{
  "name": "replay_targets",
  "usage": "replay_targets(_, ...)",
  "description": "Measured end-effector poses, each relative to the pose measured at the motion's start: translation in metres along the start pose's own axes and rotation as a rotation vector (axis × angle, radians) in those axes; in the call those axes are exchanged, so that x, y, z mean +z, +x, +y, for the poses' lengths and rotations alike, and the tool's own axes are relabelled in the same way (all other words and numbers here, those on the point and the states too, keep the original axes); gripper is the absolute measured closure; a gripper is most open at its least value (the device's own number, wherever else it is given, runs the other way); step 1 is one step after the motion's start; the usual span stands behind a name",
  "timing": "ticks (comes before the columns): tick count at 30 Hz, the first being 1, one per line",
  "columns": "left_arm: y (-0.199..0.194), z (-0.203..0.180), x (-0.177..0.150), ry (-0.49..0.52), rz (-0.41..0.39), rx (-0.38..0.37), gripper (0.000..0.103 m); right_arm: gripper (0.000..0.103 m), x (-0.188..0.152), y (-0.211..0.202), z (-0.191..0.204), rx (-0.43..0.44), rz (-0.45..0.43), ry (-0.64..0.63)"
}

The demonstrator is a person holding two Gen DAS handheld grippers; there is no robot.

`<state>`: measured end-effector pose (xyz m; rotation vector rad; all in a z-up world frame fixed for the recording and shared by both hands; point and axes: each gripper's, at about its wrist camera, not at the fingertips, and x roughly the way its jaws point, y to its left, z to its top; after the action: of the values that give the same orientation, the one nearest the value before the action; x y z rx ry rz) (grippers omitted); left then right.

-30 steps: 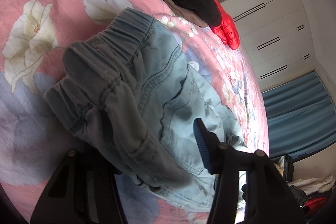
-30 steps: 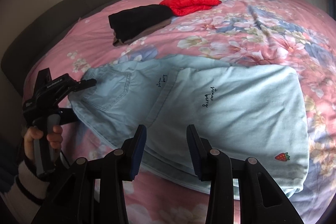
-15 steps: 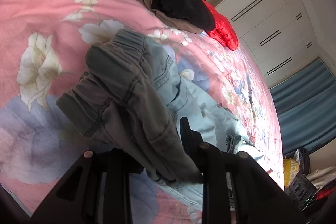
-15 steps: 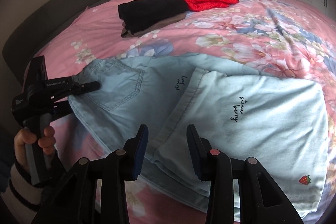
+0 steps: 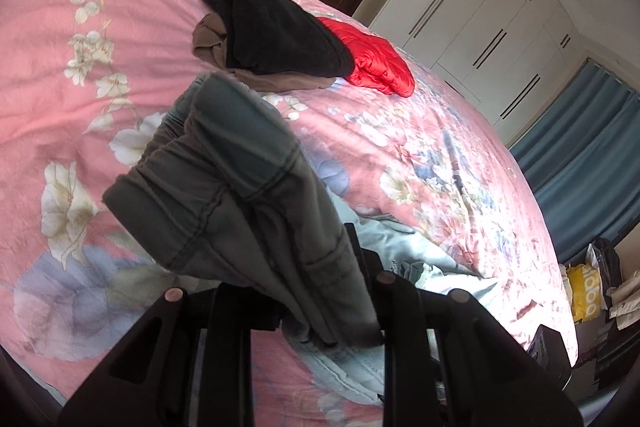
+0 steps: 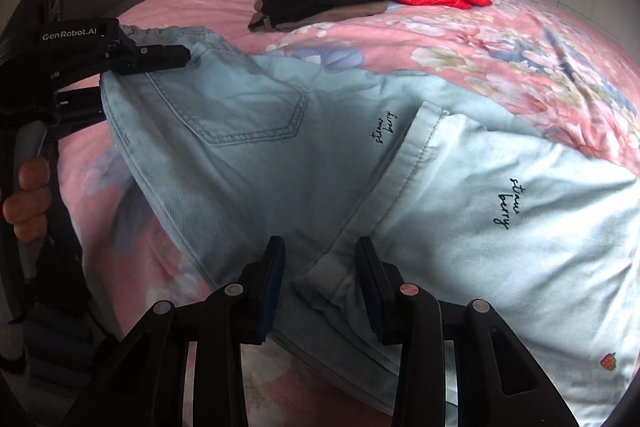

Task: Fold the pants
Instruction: 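Grasp the jeans waistband with the left tool and lift it, then fold the waistband over onto the folded legs with the left tool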

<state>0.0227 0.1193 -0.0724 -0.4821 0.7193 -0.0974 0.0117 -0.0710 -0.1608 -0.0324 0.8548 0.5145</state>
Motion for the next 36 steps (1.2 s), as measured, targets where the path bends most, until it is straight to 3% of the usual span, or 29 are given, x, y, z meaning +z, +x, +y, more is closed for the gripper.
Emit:
replay_targets(11,-0.004,-0.06,0.006,0.151,-0.023,-0.034,0.081,0.063,-0.004,-0.04,-0.034,0.069,-0.092,0.164)
replay_targets(14,-0.005,-0.079,0.004,0.204,-0.021,-0.049,0.081,0.057,-0.005,-0.053,-0.053,0.083,-0.128,0.237)
replay_targets(19,0.007,-0.119,0.002,0.355,-0.015,-0.062,0.081,0.056,-0.009,-0.066,-0.087,0.1,-0.155,0.36)
replay_targets(23,0.014,-0.154,-0.018,0.515,0.011,-0.075,0.081,0.056,-0.018,-0.078,-0.104,0.141,-0.186,0.438)
replay_targets(26,0.021,-0.173,-0.036,0.619,0.039,-0.078,0.081,0.05,-0.028,-0.087,-0.125,0.194,-0.214,0.54)
replay_targets(31,0.039,-0.186,-0.076,0.761,0.109,-0.077,0.08,0.044,-0.047,-0.097,-0.16,0.232,-0.275,0.712)
replay_targets(36,0.063,-0.196,-0.107,0.885,0.193,-0.059,0.079,0.043,-0.075,-0.091,-0.191,0.378,-0.311,0.931)
